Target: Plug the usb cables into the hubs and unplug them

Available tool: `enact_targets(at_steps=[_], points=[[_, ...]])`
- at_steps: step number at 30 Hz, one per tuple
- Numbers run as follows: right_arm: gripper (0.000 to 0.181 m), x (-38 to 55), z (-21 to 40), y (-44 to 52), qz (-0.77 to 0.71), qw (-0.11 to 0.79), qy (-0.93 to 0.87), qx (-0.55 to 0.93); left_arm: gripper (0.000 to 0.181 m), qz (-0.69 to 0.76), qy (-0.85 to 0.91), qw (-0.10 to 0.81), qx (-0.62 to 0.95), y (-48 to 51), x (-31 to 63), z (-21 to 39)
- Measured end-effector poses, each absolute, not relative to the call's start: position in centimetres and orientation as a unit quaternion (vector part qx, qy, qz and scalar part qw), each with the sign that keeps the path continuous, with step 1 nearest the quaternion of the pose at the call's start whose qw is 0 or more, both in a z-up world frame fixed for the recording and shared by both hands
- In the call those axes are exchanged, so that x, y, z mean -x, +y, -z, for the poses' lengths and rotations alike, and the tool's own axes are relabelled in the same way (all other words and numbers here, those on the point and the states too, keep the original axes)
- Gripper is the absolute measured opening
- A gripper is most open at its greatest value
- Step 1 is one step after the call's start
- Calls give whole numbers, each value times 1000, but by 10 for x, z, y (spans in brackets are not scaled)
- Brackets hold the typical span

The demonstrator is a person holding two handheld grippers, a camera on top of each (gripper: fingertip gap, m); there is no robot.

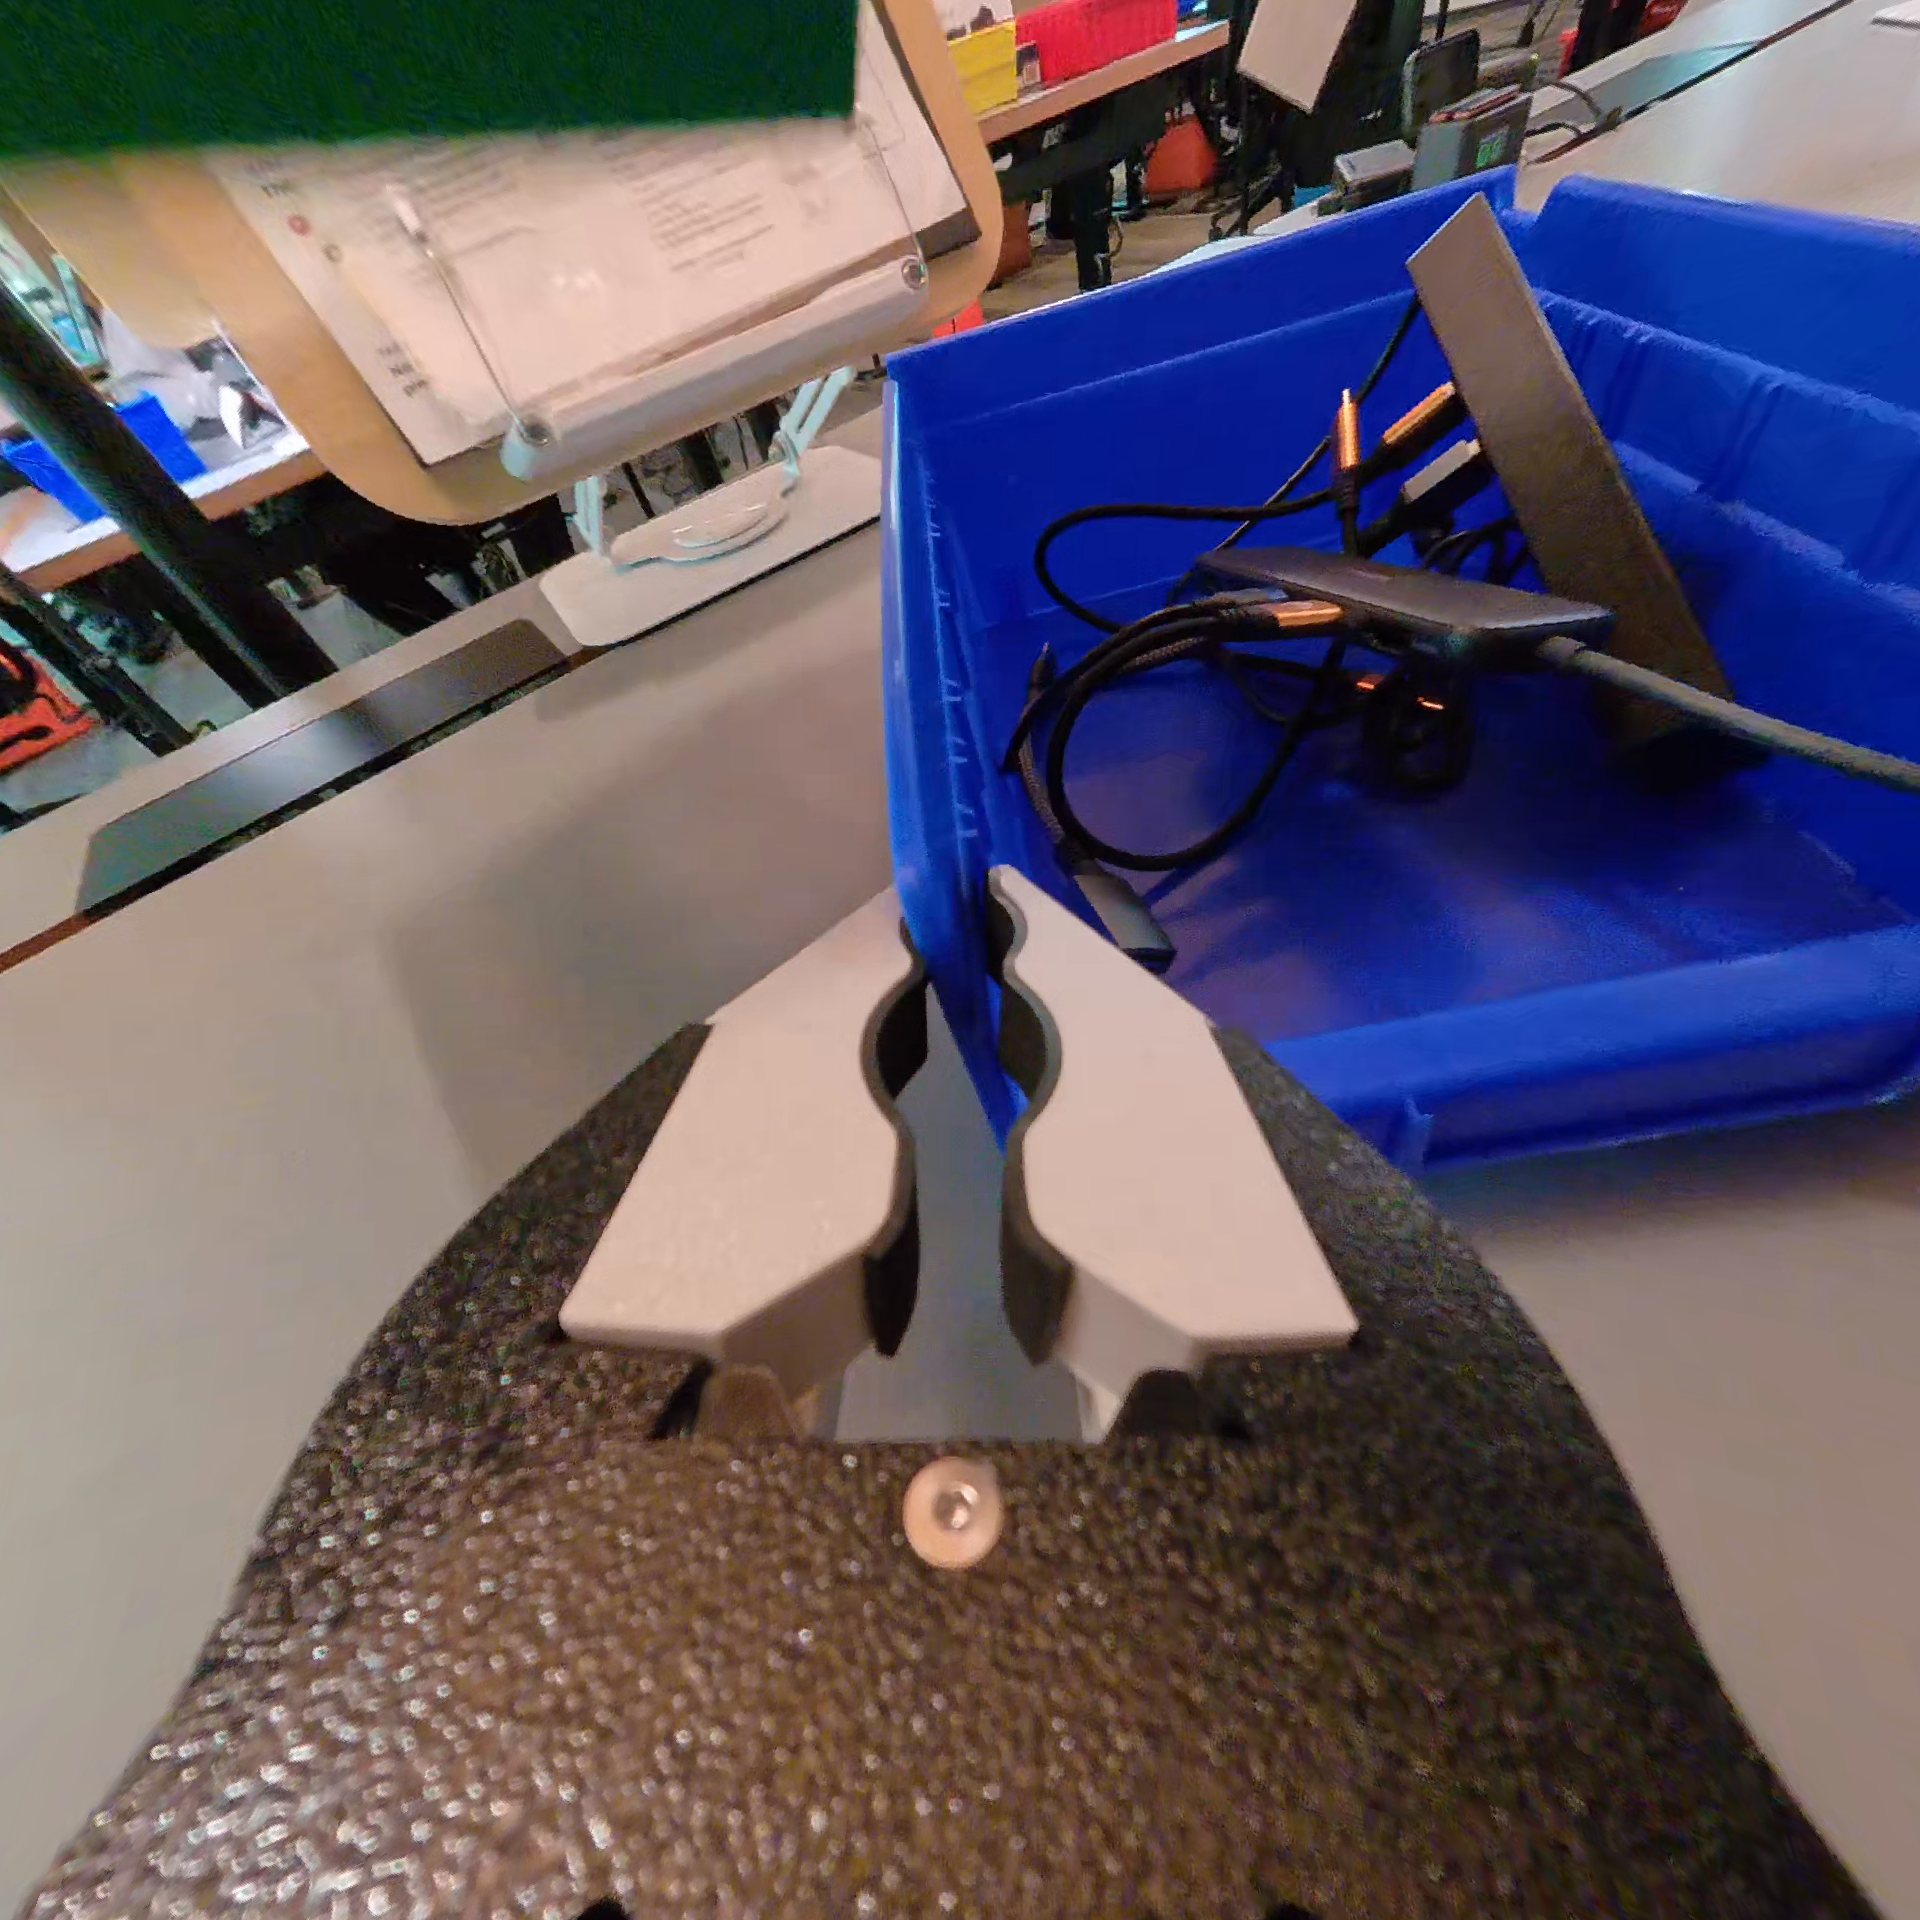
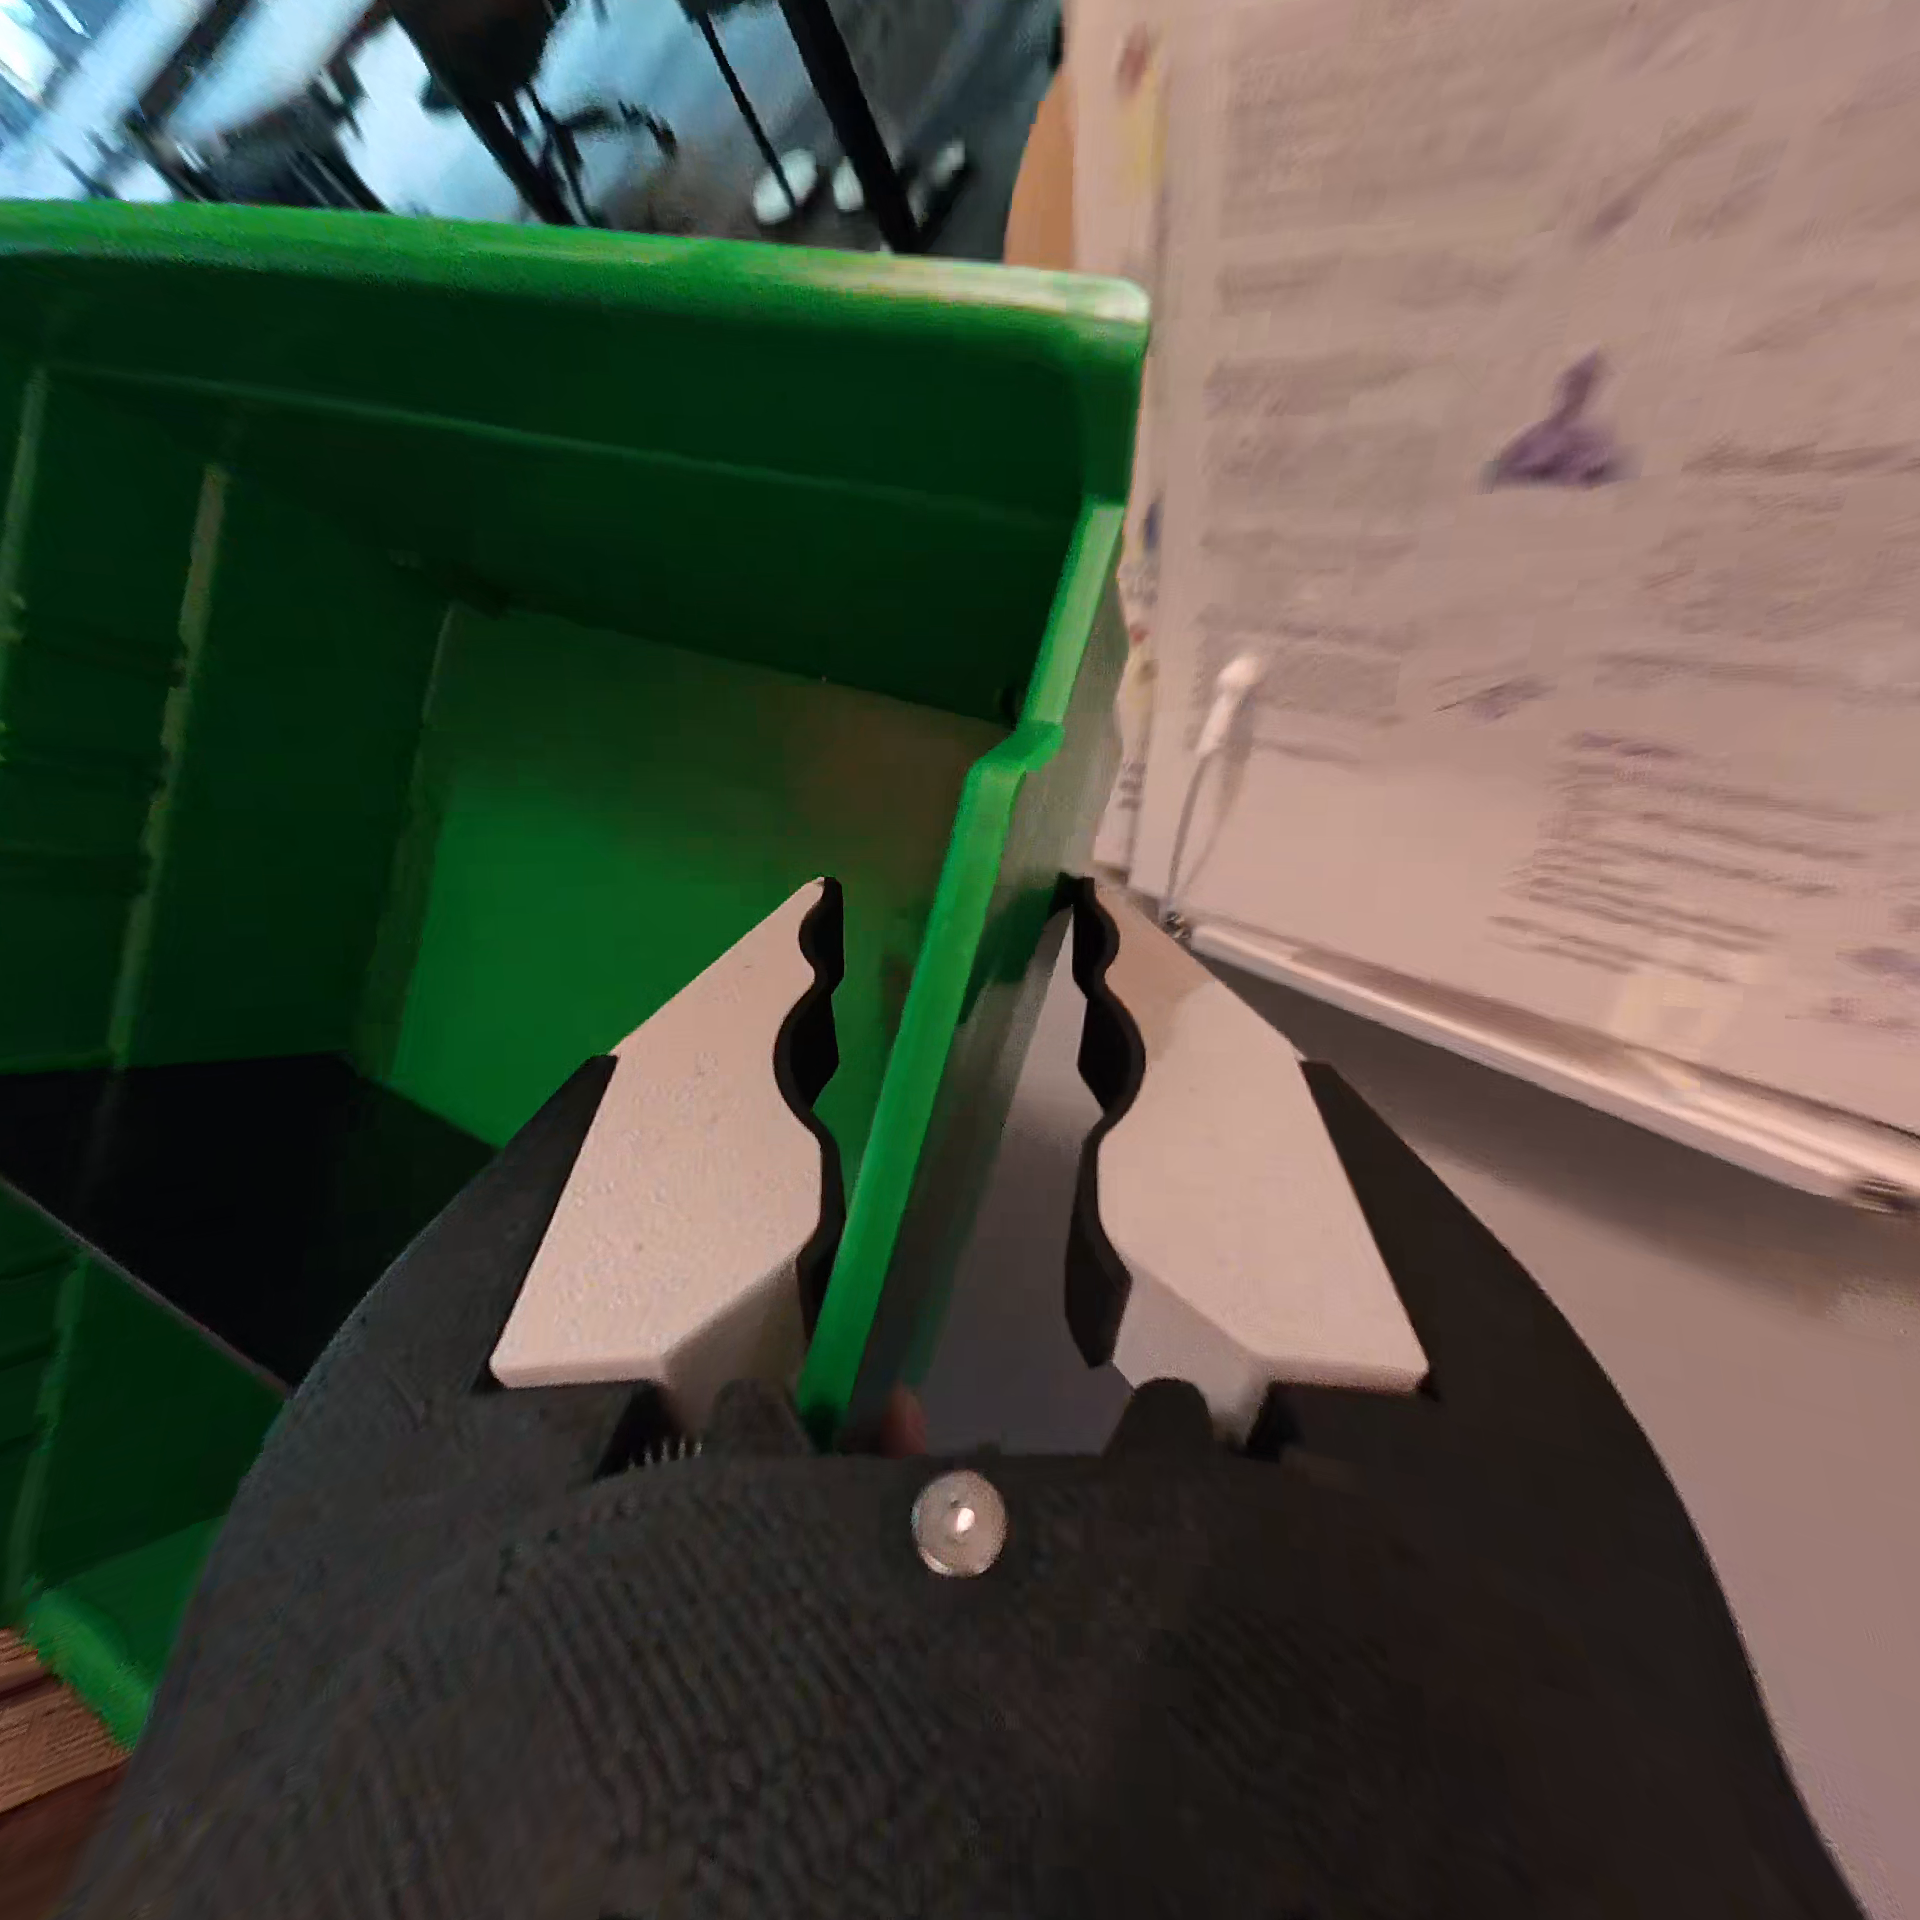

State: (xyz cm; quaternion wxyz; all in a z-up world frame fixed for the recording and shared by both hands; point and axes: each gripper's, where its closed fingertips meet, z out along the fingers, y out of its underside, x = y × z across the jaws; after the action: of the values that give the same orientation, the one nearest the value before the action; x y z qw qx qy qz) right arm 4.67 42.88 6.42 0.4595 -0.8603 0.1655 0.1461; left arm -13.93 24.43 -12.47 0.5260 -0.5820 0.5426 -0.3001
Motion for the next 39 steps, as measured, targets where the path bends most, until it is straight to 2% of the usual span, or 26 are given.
enact_targets(at_steps=[4,8,14,19,25,34,39], points=[[44,-112,-117,357,-126,504,182,835,3,307,529,519,597,260,153,125],[45,-190,-117,261,-57,501,202,840,3,317,491,509,632,297,181,125],[45,-291,-19,109,-16,419,314,852,3,310,408,511,690,361,240,125],[46,-335,62,33,-20,386,392,835,1,275,349,530,722,401,282,125],[46,-370,116,15,-26,368,413,833,5,213,305,556,743,448,312,126],[44,-404,164,53,-16,301,337,892,6,206,283,550,758,516,310,127],[52,-420,180,65,-1,285,309,907,8,174,277,558,762,531,311,128]])
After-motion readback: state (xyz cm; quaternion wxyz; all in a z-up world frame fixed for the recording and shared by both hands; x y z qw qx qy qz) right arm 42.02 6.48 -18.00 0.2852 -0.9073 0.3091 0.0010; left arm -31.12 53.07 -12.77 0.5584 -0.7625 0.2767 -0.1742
